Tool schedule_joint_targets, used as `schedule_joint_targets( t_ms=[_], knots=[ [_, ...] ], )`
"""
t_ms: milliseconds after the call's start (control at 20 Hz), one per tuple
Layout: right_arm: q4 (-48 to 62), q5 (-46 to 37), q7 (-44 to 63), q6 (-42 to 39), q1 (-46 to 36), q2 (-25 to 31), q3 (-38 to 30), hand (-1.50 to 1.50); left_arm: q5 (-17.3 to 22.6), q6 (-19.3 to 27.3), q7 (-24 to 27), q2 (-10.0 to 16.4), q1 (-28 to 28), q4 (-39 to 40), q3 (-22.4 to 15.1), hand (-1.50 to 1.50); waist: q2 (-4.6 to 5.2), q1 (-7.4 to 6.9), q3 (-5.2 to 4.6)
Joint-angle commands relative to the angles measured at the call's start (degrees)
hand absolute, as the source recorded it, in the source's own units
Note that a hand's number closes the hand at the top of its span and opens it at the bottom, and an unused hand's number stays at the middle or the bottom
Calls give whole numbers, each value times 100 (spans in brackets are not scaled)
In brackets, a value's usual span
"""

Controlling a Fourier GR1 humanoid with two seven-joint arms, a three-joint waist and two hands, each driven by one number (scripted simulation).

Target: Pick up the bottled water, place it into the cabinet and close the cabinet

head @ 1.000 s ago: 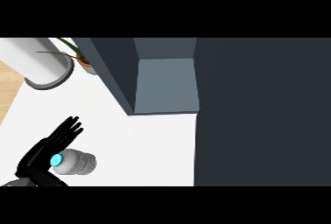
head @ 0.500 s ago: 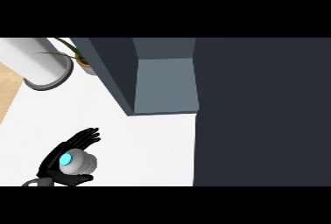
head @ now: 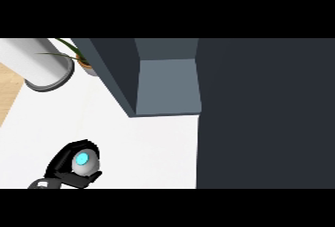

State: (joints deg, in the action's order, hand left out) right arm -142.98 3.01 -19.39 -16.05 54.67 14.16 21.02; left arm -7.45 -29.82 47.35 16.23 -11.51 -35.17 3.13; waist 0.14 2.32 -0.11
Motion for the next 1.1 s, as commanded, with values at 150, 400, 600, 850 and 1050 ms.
schedule_joint_targets(
  t_ms=[150,400,600,850,1050],
  knots=[
    [-904,63,202,65,485,158,46,-150,-216,1414,1178,-631,-53,309,72,150,-8,-38,-13],
    [-1017,232,274,143,379,229,-212,-150,88,2489,826,-1252,54,17,416,150,-8,-146,0],
    [-896,56,-60,24,809,335,27,-150,197,2514,680,-1502,187,-282,396,150,-45,-115,7],
    [-660,145,-161,47,648,367,-156,-150,749,2699,508,-1605,66,-427,-497,150,-38,-109,6],
    [-525,80,-235,140,517,204,-6,-150,1435,3234,-216,-1616,-77,-1125,-1309,150,-39,-142,8]
  ],
)
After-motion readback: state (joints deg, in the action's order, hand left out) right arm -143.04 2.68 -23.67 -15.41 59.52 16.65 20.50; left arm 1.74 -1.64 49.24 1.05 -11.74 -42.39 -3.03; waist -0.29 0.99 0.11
